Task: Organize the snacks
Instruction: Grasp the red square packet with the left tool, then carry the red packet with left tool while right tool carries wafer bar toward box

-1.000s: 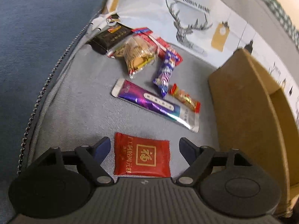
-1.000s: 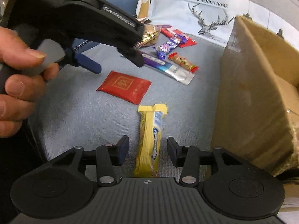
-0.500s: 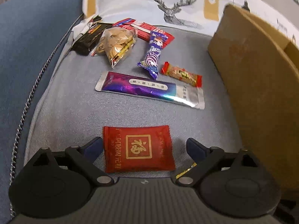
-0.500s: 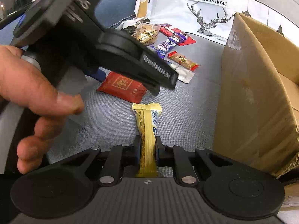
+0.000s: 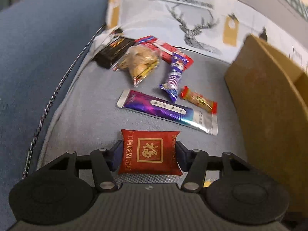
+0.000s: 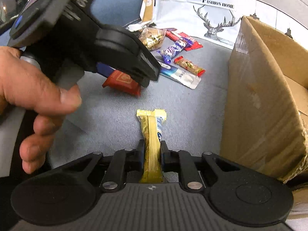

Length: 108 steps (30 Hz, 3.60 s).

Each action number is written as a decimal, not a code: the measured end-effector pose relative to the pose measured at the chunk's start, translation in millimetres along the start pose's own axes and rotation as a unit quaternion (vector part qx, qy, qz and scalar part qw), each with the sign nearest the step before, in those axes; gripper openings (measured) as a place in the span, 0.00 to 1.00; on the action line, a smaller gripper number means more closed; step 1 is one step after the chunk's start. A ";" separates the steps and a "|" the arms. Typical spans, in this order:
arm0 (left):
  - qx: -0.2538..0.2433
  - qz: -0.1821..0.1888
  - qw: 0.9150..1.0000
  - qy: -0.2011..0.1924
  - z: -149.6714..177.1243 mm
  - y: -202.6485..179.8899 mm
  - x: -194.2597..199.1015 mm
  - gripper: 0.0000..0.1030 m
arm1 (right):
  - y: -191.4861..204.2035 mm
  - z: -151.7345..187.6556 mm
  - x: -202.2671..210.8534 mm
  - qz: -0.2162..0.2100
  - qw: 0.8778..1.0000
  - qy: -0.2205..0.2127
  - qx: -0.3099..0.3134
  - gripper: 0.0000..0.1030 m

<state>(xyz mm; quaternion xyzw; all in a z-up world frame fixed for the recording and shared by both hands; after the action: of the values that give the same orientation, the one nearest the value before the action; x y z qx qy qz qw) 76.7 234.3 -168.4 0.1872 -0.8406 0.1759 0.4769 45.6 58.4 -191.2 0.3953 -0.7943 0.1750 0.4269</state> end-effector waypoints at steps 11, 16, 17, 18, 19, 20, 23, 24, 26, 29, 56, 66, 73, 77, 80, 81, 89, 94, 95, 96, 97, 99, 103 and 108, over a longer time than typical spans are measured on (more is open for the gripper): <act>0.007 0.014 1.000 0.023 6.5 -1.8 -6.5 0.67 | 0.4 1.1 -2.6 -0.003 1.000 0.008 -0.003 0.17; 0.007 0.013 1.000 0.023 7.3 -0.7 -7.3 0.73 | 1.0 0.8 -3.0 -0.004 1.000 0.008 -0.003 0.19; 0.009 0.013 1.000 0.023 6.9 0.2 -7.5 0.73 | 1.2 0.9 -2.9 -0.004 1.000 0.008 -0.003 0.19; 0.012 0.011 1.000 0.022 6.4 1.5 -7.2 0.75 | 1.3 0.5 -3.7 -0.004 1.000 0.008 -0.003 0.19; 0.015 0.009 1.000 0.020 5.9 2.9 -7.0 0.77 | 1.4 0.5 -4.0 -0.004 1.000 0.009 -0.003 0.20; 0.018 0.006 1.000 0.020 5.2 4.0 -7.1 0.78 | 1.5 0.5 -3.7 -0.004 1.000 0.009 -0.003 0.20; 0.018 0.001 1.000 0.021 5.0 5.0 -7.9 0.81 | 2.0 0.6 -3.8 -0.003 1.000 0.008 -0.002 0.21; 0.014 -0.001 1.000 0.021 5.3 4.1 -8.1 0.82 | 2.1 0.5 -4.2 -0.003 1.000 0.008 -0.001 0.21; 0.002 -0.009 1.000 0.022 6.3 1.7 -9.1 0.82 | 2.7 0.6 -4.5 -0.003 1.000 0.008 -0.001 0.21; -0.009 -0.018 1.000 0.021 7.7 -0.6 -10.1 0.82 | 2.8 0.5 -4.1 -0.002 1.000 0.007 -0.001 0.21; -0.058 -0.053 0.997 0.017 11.6 -7.9 -15.0 0.80 | 4.9 0.2 -2.5 0.002 1.000 0.005 0.014 0.30; -0.046 -0.039 0.998 -0.016 1.6 -7.2 -3.8 0.58 | 6.4 -6.2 4.9 0.014 0.999 -0.021 0.035 0.14; -0.012 -0.012 0.998 -0.053 -10.9 -2.2 10.9 0.58 | 1.7 -18.7 20.4 0.015 0.998 -0.062 0.018 0.14; 0.005 0.002 0.998 -0.069 -15.7 -0.3 18.5 0.58 | 0.7 -22.1 23.1 0.016 0.997 -0.070 0.015 0.14; 0.016 0.014 0.996 -0.081 -19.0 0.9 25.2 0.58 | 0.7 -23.6 22.9 0.019 0.997 -0.073 0.016 0.14; 0.018 0.020 0.996 -0.084 -19.2 1.0 27.5 0.58 | 1.1 -24.6 23.2 0.019 0.997 -0.075 0.016 0.14; 0.031 0.048 0.992 -0.110 -25.7 -1.0 60.5 0.58 | 2.7 -27.7 34.8 0.024 0.995 -0.095 0.008 0.14; 0.035 0.058 0.990 -0.127 -34.2 -4.5 88.4 0.58 | 4.5 -30.4 46.1 0.024 0.994 -0.109 -0.001 0.14; 0.039 0.064 0.988 -0.132 -36.1 -4.9 94.8 0.58 | 4.7 -31.9 50.0 0.024 0.993 -0.114 -0.002 0.14; 0.041 0.068 0.987 -0.137 -37.1 -5.4 100.9 0.58 | 4.7 -33.7 53.9 0.023 0.993 -0.120 -0.004 0.14; 0.042 0.072 0.987 -0.140 -37.4 -6.3 106.3 0.58 | 4.4 -35.8 58.0 0.022 0.992 -0.126 -0.007 0.14; 0.043 0.077 0.986 -0.145 -39.4 -9.2 114.0 0.58 | 2.9 -39.9 65.1 0.021 0.990 -0.135 -0.014 0.14; 0.042 0.086 0.984 -0.150 -41.5 -17.2 124.1 0.58 | -2.3 -47.8 75.8 0.020 0.988 -0.150 -0.028 0.14; 0.043 0.093 0.984 -0.148 -42.8 -28.1 127.2 0.59 | -12.8 -54.1 86.8 0.022 0.985 -0.163 -0.044 0.14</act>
<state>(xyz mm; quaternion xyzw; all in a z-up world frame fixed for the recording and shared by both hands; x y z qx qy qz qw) 61.3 211.6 -34.1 0.1524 -0.9073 0.2255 0.3206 56.8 42.2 -90.1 0.3815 -0.8689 0.0822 0.3044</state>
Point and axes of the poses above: each gripper's, at about its wrist camera, not at the fingertips, and x roughly against the way its jaws point, y to its left, z to its underside, the point moved 10 cm from there along -x, roughly the way its jaws point, and after that the axes turned 5 degrees about y, right-handed, at the moved point
